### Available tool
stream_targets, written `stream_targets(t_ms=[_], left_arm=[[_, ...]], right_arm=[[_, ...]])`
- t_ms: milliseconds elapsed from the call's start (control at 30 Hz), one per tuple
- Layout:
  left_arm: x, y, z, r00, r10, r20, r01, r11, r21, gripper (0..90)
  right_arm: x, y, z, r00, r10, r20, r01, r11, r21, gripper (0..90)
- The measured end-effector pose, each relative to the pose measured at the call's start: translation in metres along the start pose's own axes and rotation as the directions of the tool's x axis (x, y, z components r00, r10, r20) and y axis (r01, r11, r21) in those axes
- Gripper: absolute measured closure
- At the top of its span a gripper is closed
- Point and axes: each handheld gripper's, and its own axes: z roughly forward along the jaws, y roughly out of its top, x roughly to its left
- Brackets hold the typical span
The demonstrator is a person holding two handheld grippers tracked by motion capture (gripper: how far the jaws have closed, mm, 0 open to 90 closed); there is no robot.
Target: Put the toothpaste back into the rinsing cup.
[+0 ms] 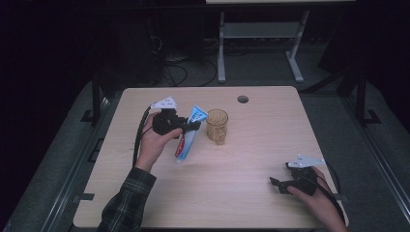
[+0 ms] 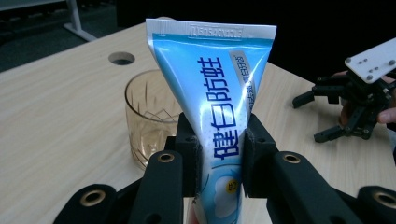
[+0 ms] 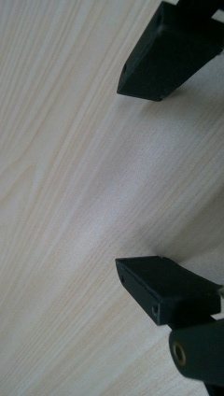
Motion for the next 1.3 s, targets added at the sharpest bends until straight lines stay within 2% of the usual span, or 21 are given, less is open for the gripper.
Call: stream_targets(t_ms=[500,733,1300], left_arm=[[0.006,0.029,0.000,0.9998,0.019,-0.004,-0.019,0.9996,-0.022,72.2],[0.008,0.044,0.006,0.9994,0.032,0.011,-0.032,0.9994,-0.015,72.2],[0.014,0.074,0.023,0.9984,0.055,0.015,-0.054,0.9982,-0.026,72.2]], right_arm=[[0.000,0.000,0.000,1.0000,0.003,0.000,-0.003,1.000,0.001,13.4],[0.000,0.000,0.000,1.0000,0.003,0.000,-0.003,1.000,0.001,13.4],[0.000,0.000,0.000,1.0000,0.004,-0.005,-0.004,1.000,-0.001,13.4]])
